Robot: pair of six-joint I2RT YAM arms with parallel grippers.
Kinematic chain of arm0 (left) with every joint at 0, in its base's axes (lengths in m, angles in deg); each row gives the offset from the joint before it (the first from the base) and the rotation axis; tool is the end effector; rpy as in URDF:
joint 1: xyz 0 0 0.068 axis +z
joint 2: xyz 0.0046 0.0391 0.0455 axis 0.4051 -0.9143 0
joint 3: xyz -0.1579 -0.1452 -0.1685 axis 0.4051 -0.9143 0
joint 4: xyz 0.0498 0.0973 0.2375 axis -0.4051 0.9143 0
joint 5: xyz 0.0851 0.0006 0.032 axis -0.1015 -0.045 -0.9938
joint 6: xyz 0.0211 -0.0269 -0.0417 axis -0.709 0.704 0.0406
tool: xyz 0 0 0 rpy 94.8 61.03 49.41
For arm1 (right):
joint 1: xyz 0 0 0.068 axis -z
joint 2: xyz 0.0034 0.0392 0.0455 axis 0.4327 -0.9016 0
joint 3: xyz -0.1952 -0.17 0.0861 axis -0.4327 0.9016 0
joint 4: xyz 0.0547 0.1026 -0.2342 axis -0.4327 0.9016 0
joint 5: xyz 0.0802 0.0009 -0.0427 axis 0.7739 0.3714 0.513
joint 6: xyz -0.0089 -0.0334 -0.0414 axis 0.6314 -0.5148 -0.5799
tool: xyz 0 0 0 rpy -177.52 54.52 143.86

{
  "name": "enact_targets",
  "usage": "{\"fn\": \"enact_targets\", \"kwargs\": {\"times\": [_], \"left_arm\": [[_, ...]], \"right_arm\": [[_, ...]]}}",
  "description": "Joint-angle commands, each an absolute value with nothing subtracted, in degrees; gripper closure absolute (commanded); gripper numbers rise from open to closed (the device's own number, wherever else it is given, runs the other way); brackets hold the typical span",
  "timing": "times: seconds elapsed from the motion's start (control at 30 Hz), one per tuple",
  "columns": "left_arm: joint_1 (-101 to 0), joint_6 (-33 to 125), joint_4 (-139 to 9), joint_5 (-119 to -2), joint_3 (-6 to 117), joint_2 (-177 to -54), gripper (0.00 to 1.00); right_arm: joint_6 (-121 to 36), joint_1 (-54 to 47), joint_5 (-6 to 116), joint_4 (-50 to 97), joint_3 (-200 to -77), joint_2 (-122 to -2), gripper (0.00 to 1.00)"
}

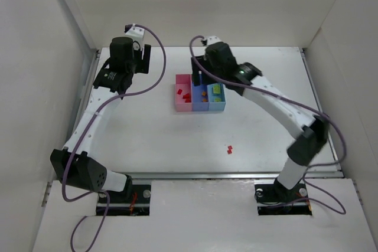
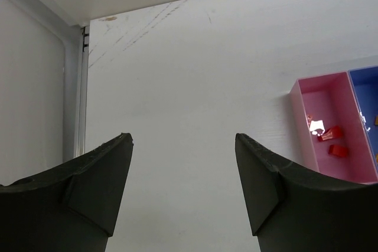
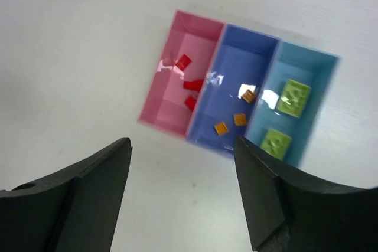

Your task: Sort the legos into containers by color

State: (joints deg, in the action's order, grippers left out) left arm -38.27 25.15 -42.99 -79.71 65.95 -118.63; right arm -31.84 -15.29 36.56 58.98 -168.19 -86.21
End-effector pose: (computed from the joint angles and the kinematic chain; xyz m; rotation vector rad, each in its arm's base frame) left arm 0.3064 -0.0715 0.4188 0.2515 1.8304 0.1227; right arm 0.3235 0.2715 0.3641 -0.3458 2.1845 0.3619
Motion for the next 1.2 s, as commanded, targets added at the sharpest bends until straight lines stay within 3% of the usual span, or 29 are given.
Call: {"fn": "enact_targets", "kwargs": {"times": [0.0, 0.17, 0.3, 0.43, 0.57, 0.83, 1.17], "left_arm": [[-38.0, 26.1, -43.5, -79.0, 67.1, -118.3, 0.32], [-38.0, 26.6, -42.9, -76.7, 69.2, -119.5, 0.32], [-38.0, 27.2, -42.9, -75.3, 69.2, -120.0, 0.32], [-38.0, 27.2, -42.9, -73.1, 69.2, -120.5, 0.32], [-38.0, 27.7, -42.9, -73.1, 69.2, -120.5, 0.32], [-38.0, 27.2, -42.9, -73.1, 68.6, -120.0, 0.32], [-37.5, 27.2, -42.9, -73.6, 68.0, -120.0, 0.32]], "right_arm": [[-33.1, -15.2, 34.3, 63.7, -157.9, -70.6, 0.24], [-26.7, -15.2, 38.4, 76.9, -140.0, -60.7, 0.2], [-21.1, -16.9, 43.4, 77.0, -123.8, -50.9, 0.19], [-17.3, -16.9, 43.9, 74.1, -115.1, -46.5, 0.21], [-16.0, -18.5, 43.9, 71.6, -112.4, -47.5, 0.24], [-15.5, -23.0, 39.1, 69.6, -115.7, -61.9, 0.27], [-16.1, -23.0, 39.2, 60.3, -114.6, -66.9, 0.34]]}}
